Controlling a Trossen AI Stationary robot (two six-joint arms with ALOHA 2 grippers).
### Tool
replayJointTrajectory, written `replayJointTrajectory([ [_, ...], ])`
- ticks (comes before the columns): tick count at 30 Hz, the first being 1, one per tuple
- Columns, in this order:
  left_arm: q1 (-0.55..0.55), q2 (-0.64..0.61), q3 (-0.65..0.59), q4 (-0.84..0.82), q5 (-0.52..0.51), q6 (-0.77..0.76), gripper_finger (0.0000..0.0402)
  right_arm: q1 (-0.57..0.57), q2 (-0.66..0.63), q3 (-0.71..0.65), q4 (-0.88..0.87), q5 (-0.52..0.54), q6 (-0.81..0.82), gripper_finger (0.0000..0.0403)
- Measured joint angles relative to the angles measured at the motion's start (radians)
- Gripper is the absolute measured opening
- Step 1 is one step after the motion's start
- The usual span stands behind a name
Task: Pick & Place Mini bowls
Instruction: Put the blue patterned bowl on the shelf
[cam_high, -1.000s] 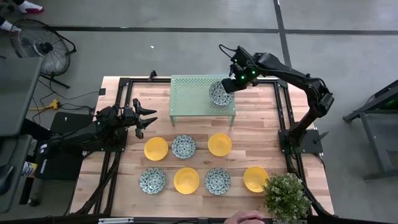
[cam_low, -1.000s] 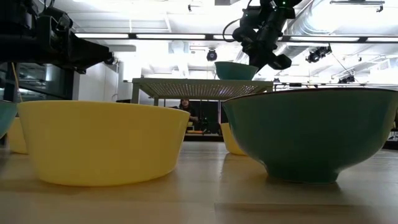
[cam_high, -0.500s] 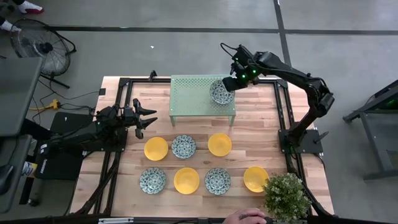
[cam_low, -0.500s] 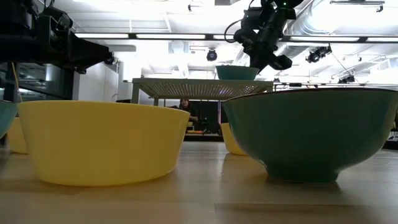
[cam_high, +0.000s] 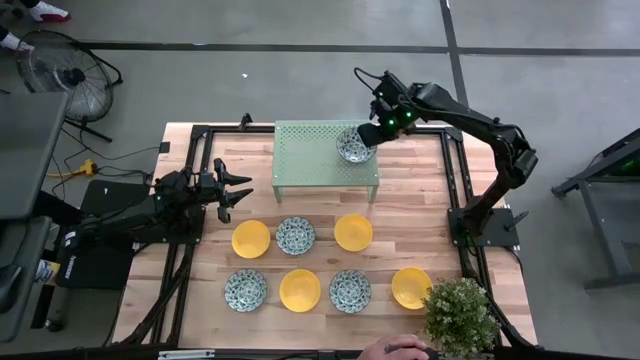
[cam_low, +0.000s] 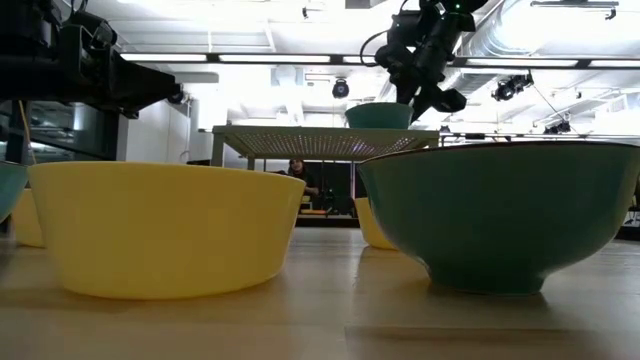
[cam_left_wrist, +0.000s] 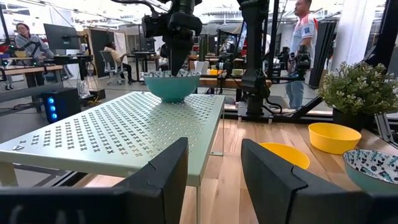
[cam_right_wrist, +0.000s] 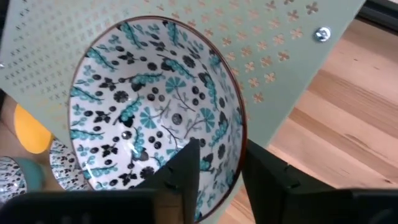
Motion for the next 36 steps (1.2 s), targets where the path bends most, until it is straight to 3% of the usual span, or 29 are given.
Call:
replayJointTrajectory([
  [6, 0.000, 0.000, 0.000, 0.000, 0.000, 0.000, 0.0147, 0.000, 0.000, 0.000, 0.017, -0.005, -0.007, 0.0121],
  [36, 0.000, 0.000, 0.000, 0.000, -0.001, 0.000, 0.0147, 0.016, 0.000, 0.000, 0.043, -0.017, -0.049, 0.0122],
])
